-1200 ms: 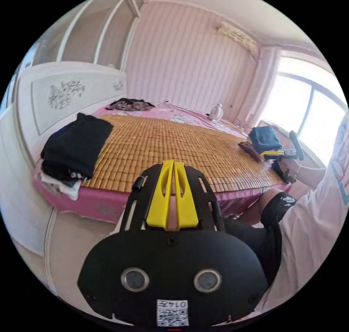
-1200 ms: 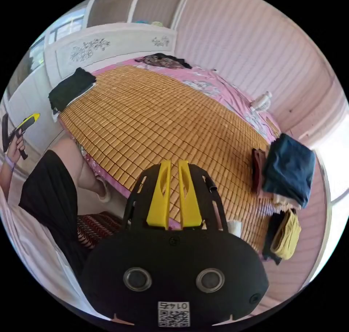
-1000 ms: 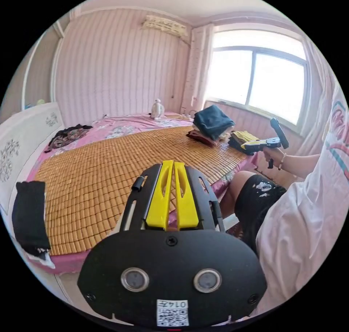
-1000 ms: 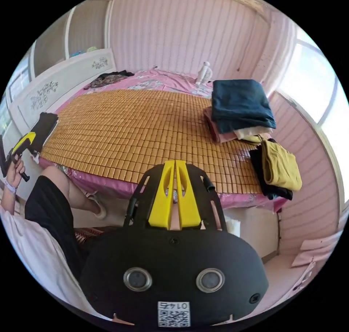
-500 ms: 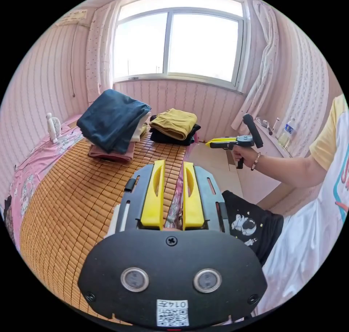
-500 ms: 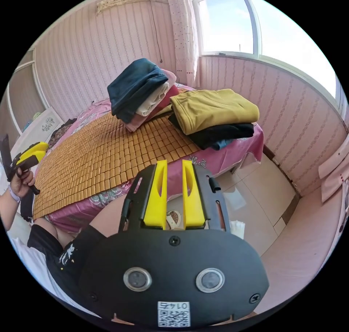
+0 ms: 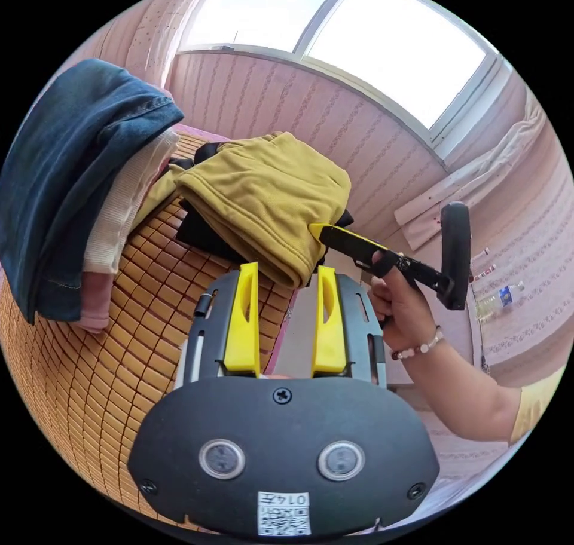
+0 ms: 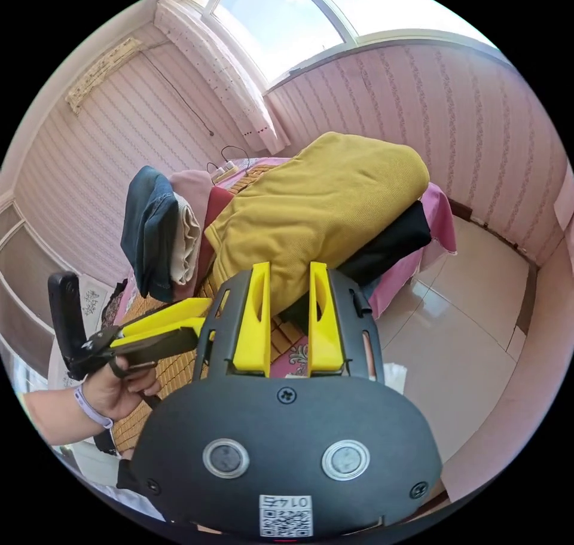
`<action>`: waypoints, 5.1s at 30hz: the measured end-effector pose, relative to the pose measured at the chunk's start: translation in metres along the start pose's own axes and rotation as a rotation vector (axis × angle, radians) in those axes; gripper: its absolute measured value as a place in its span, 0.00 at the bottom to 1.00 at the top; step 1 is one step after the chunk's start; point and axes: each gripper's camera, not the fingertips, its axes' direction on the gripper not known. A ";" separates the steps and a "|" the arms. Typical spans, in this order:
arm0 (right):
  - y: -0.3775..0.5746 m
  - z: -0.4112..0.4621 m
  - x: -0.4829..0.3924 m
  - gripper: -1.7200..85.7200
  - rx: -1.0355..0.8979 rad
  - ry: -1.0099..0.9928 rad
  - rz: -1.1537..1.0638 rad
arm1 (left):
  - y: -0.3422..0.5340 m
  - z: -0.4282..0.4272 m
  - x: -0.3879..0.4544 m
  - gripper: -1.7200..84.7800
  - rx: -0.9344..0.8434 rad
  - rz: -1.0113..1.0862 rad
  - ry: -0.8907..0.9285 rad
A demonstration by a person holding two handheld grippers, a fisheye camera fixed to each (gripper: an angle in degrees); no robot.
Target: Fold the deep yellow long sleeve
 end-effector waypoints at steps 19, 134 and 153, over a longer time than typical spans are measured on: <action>0.073 -0.087 -0.274 0.03 -0.020 -0.631 -0.592 | 0.133 -0.240 -0.046 0.07 0.232 -0.043 -0.086; -0.120 -0.450 -0.455 0.04 0.487 -1.480 -0.991 | 0.588 -1.050 0.306 0.03 1.419 0.188 -0.830; -0.182 -0.266 -0.653 0.03 0.358 -0.922 -0.858 | 0.439 -1.078 0.058 0.04 1.124 -0.341 -0.873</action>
